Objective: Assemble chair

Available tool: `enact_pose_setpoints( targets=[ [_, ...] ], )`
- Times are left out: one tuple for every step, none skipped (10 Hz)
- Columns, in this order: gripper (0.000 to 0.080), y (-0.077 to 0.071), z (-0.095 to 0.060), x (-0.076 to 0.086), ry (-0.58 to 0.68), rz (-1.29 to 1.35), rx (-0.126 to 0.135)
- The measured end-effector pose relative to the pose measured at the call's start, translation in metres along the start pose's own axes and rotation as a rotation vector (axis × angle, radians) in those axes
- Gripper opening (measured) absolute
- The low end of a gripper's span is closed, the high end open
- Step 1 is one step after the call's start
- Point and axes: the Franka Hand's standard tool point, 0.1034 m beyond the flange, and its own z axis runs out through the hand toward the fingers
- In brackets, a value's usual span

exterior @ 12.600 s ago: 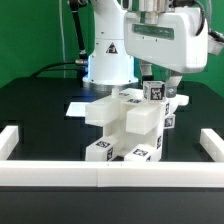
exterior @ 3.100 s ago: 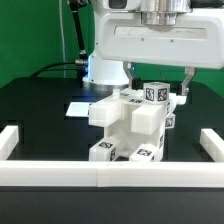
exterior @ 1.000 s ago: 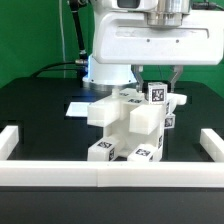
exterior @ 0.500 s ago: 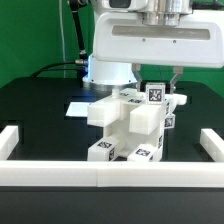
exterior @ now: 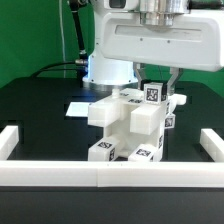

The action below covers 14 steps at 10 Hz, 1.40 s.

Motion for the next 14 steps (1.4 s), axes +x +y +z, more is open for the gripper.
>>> enact_pose_setpoints(
  targets=[
    [0.0287,0.0,0.0,-0.0001,0.0,0.043,0.0],
    [0.0287,-0.0007,0.0,-0.0005,-0.002,0.128,0.003],
    [0.0287,-0.0016,0.0,-0.0012,-0.006,0.2,0.007],
    [0.0287,-0.0018,0.0,-0.0014,-0.007,0.253,0.008],
    [0.0287,-0.0023,0.0,-0.0019,-0.009,0.329,0.009],
    [0.0287,-0.0032,0.0001,-0.0026,-0.014,0.414,0.014],
    [0.0287,-0.0039,0.0001,-0.0032,-0.016,0.479,0.015],
    [0.0337,-0.0042,0.0002,-0.0035,-0.016,0.494,0.015],
    [0.0337,-0.0041,0.0002,-0.0034,-0.016,0.467,0.015],
    [0.052,-0.0041,0.0003,-0.0035,-0.016,0.445,0.015],
    [0.052,-0.0044,0.0007,-0.004,-0.016,0.443,0.014],
    [0.0622,-0.0043,0.0009,-0.004,-0.014,0.373,0.012],
    [0.0641,-0.0043,0.0009,-0.004,-0.013,0.289,0.013],
    [0.0641,-0.0044,0.001,-0.0041,-0.012,0.23,0.013]
  ],
)
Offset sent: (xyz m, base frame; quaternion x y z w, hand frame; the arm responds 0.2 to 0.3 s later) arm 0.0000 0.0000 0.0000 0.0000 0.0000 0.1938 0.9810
